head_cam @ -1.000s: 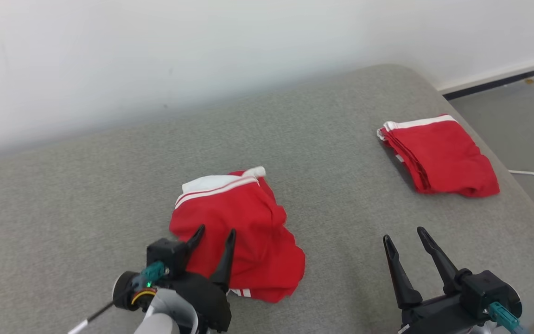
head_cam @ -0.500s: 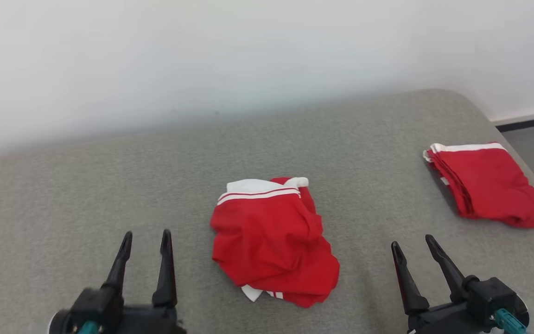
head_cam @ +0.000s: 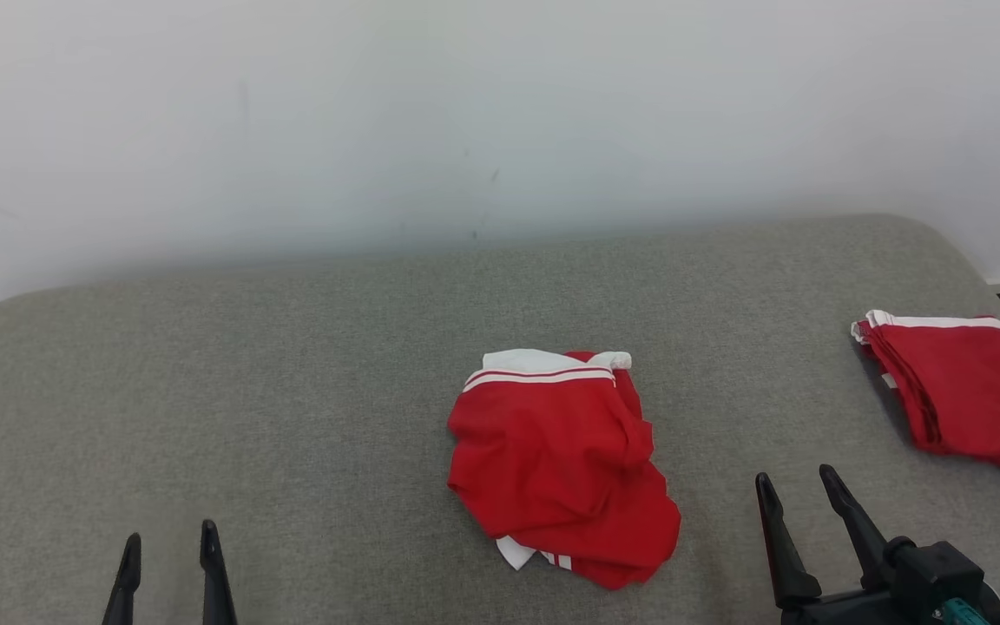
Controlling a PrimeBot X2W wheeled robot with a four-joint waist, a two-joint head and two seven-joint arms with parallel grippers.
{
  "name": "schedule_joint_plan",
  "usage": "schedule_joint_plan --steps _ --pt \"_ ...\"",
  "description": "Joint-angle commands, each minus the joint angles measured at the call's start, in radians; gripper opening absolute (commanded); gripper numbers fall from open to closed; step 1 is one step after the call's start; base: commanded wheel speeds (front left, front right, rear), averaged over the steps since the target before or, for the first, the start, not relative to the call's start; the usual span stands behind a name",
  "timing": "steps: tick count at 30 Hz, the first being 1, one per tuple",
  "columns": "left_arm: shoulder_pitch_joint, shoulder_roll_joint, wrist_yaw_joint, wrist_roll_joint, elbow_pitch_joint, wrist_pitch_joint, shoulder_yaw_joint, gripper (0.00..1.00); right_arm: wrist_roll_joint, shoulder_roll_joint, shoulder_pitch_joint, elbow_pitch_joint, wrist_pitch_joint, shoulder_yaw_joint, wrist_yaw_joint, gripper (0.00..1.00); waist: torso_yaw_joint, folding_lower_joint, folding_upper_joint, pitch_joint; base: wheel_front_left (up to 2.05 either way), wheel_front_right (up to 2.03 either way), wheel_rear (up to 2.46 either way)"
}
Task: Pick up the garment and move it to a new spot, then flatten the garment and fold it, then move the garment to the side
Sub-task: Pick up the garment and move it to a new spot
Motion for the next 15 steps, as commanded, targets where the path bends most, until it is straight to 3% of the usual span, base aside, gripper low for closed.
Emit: schedule_joint_plan --steps 1,15 --pt "0.021 -0.006 -0.014 0.015 0.01 -0.003 0.018 1.0 0.001 0.004 0.017 0.006 -0.007 -0.005 -0.003 1.0 0.019 0.0001 0.0 -0.011 0.0 0.0 0.0" --pt "0.073 -0.02 -0.081 0.059 0.091 -0.003 0.087 1.0 0.009 0.013 0.04 0.061 -0.011 -0.011 -0.003 1.0 0.047 0.0001 0.0 -0.026 0.0 0.0 0.0"
